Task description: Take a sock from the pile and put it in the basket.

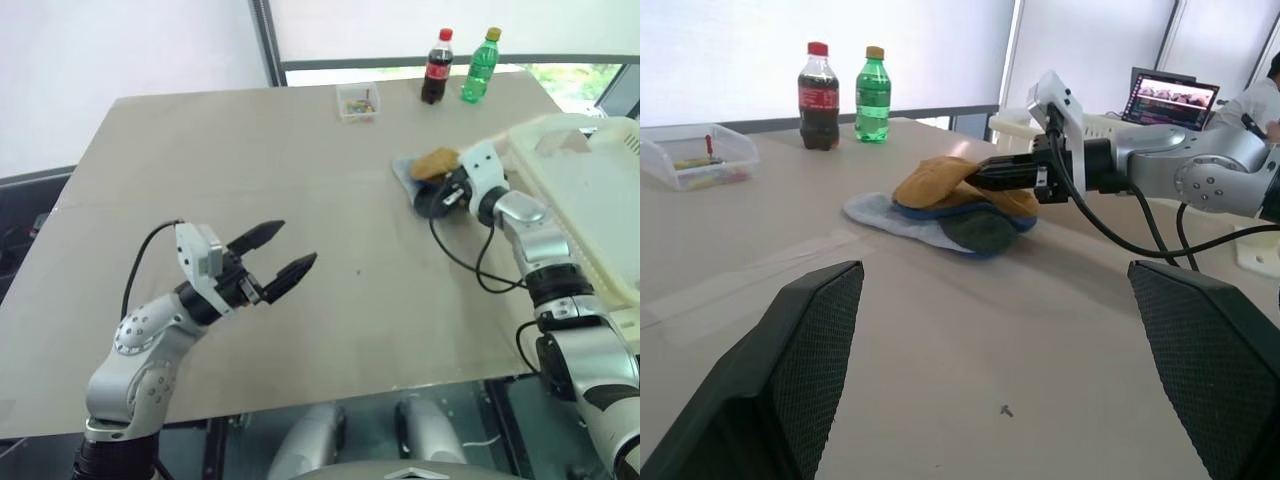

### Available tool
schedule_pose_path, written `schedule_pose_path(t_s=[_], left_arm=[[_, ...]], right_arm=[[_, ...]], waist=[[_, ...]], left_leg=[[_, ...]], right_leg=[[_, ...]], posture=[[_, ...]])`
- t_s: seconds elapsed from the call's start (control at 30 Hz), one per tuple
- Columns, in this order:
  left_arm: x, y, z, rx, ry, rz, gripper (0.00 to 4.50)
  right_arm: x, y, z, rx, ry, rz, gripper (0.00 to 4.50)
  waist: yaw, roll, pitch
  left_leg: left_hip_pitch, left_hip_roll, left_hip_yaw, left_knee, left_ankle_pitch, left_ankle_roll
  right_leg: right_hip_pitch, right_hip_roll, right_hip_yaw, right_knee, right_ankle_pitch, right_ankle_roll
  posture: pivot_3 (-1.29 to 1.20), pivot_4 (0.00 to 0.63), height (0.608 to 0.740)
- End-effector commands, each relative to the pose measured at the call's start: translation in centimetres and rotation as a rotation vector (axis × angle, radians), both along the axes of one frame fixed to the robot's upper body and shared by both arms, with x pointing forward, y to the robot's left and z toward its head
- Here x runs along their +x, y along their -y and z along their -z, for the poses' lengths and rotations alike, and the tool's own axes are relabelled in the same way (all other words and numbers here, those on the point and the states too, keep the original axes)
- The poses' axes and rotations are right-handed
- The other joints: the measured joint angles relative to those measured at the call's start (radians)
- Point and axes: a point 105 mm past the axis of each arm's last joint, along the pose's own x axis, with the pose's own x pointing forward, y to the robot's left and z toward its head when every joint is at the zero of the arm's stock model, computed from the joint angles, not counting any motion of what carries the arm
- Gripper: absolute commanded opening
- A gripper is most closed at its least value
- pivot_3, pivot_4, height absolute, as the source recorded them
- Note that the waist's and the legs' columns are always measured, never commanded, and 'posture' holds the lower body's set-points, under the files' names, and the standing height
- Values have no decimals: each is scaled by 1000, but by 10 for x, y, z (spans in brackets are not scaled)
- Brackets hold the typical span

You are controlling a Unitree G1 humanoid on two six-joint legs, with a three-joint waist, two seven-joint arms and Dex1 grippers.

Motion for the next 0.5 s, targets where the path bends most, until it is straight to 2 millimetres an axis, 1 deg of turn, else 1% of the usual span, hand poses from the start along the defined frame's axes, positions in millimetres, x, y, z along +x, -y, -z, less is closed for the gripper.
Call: schedule_pose_path(t_s=[0.03, 0.17, 0.23, 0.33, 0.5], left_arm=[[-1, 1, -7, 1, 39, 1, 4500], [-1, 2, -6, 0, 38, 4, 4500], [-1, 2, -6, 1, 37, 5, 4500], [-1, 2, -6, 2, 36, 3, 4500], [-1, 1, -6, 4, 34, 3, 4500]], right_arm=[[-8, -13, -9, 4, 10, -77, 42], [-20, -21, 10, -18, -77, -140, 42], [-25, -22, 15, -22, -102, -158, 42], [-36, -29, 19, -10, -142, -212, 42], [-59, -47, 25, -3, -200, -332, 42]], waist=[[0, 0, 0], [1, 0, 0], [1, 0, 0], [0, 0, 0], [1, 0, 0]], left_leg=[[0, 0, 0, 0, 0, 0], [0, 0, 0, 0, 0, 0], [0, 0, 0, 0, 0, 0], [0, 0, 0, 0, 0, 0], [0, 0, -1, 0, 0, 0]], right_leg=[[0, 0, 0, 0, 0, 0], [0, 0, 0, 0, 0, 0], [0, 0, 0, 0, 0, 0], [0, 0, 0, 0, 0, 0], [0, 0, 0, 0, 0, 0]], posture=[[0, 150, 729], [0, 150, 729], [0, 150, 729], [0, 150, 729], [0, 150, 729]])
